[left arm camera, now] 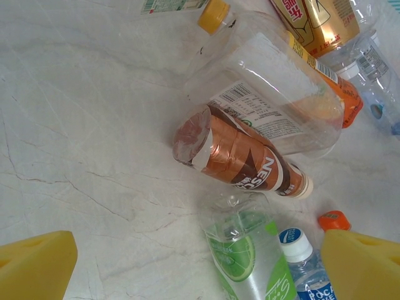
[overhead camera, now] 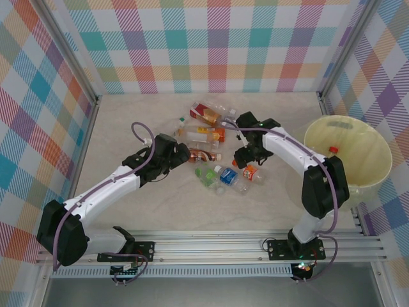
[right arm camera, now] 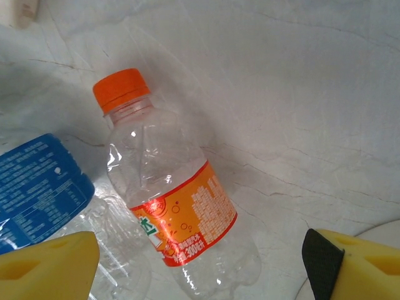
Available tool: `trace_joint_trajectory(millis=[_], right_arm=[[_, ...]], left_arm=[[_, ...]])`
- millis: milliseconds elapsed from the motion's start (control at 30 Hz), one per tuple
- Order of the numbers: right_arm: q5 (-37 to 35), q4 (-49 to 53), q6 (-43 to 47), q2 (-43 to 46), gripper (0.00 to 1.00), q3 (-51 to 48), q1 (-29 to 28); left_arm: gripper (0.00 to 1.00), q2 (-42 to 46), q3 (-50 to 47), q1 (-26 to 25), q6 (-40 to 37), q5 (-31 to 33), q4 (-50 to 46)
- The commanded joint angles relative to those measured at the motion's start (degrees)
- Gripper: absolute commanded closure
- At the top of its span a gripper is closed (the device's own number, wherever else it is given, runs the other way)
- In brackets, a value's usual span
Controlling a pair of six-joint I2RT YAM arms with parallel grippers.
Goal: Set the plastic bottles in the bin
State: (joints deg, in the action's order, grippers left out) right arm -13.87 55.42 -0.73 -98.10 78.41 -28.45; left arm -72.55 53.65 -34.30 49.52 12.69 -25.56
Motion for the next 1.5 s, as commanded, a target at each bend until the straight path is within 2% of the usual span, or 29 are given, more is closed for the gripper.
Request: trace_joint_trajectory(millis=[0,200,467,767,967,1100,1300,1467], right_arm=[[1.05,0.75,1.78,-1.92,0.16,-0.89,0.55],[4.16,-0.12,3.65,-6.7,0.22,-1.09,1.13],[6.64,-3.26,2.92,-11.34,0.21,-1.83,2.45],[1.72,-7.47,-5.56,-13.09,0.26,-2.62,6.06],[6.71,-9.8,-7.3,-13.42,0.2,-3.84,6.4],[7.77,-10.37,-8.41,-14.05,0.2,-4.47,6.39],[8.07,-11.16,-8.93,-12.33,0.35,-5.96,6.39],[8.6,-10.53,-10.85,-5.82,0.43,-5.55,5.99]], left_arm=[[0.0,1.27,-0.99,0.55,0.84,0.28,-1.04],[0.0,1.02,-0.99,0.55,1.03,-0.2,-1.07],[0.0,0.61,-0.75,0.55,1.37,-0.55,-0.88],[0.0,-0.06,-0.39,0.55,1.64,-0.47,-0.57],[0.0,-1.53,-0.02,0.56,1.78,-1.43,-0.09],[0.0,-2.15,-0.11,0.55,2.05,-1.79,0.46],[0.0,-2.5,-0.06,0.56,1.92,-2.72,1.21],[0.0,-1.22,-3.32,0.47,-1.48,-10.8,13.83]])
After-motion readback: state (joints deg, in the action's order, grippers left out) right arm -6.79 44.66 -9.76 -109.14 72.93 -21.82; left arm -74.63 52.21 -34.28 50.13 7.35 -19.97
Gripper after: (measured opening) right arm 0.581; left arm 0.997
